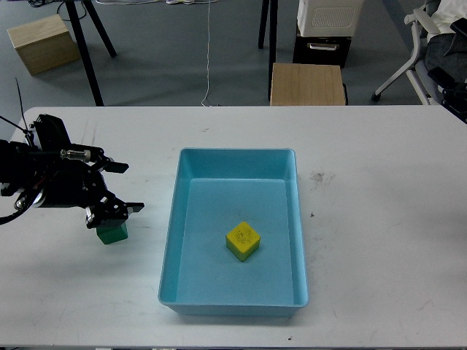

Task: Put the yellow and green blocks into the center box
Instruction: 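Lower the left gripper onto the green cube and close on it, then lift the green cube and carry it into the tray beyond the yellow cube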

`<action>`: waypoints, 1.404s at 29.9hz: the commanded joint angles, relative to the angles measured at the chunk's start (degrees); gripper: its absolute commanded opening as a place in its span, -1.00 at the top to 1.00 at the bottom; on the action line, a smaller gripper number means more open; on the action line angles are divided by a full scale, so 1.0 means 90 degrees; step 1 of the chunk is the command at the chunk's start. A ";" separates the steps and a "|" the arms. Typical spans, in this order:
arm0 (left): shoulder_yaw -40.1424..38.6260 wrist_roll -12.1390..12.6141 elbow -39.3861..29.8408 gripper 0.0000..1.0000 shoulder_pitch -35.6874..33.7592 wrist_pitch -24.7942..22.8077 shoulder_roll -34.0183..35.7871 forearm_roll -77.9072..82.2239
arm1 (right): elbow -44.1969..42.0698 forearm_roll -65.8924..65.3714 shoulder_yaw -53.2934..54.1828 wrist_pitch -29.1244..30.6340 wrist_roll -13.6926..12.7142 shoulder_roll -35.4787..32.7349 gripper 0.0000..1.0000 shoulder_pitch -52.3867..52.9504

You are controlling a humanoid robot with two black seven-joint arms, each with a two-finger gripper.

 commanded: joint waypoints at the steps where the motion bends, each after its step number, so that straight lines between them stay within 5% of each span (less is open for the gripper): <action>1: 0.0240 0.0000 0.0411 -0.81 0.0017 -0.0021 -0.0244 -0.0001 | -0.0002 0.0001 -0.0009 0.0000 0.0001 0.0002 -0.97 -0.0051; 19: 0.0973 0.0000 0.1584 -0.75 0.0056 0.0057 -0.0684 -0.0001 | 0.0008 0.0011 0.0020 0.0000 0.0001 0.0011 -0.97 -0.0256; 25: 0.1111 0.0000 0.1594 -0.04 0.0036 0.0184 -0.0674 -0.0001 | 0.0018 0.0011 0.0021 0.0000 0.0001 0.0021 -0.97 -0.0256; 34: 0.1111 0.0000 0.1642 0.67 0.0037 0.0419 -0.0655 -0.0001 | 0.0008 0.0011 0.0050 0.0000 0.0001 0.0021 -0.97 -0.0256; 42: 0.0760 0.0000 0.1740 0.78 -0.0918 0.0741 -0.0295 -0.0001 | -0.0236 0.0011 0.0069 -0.0127 0.0001 -0.0193 -0.97 -0.0363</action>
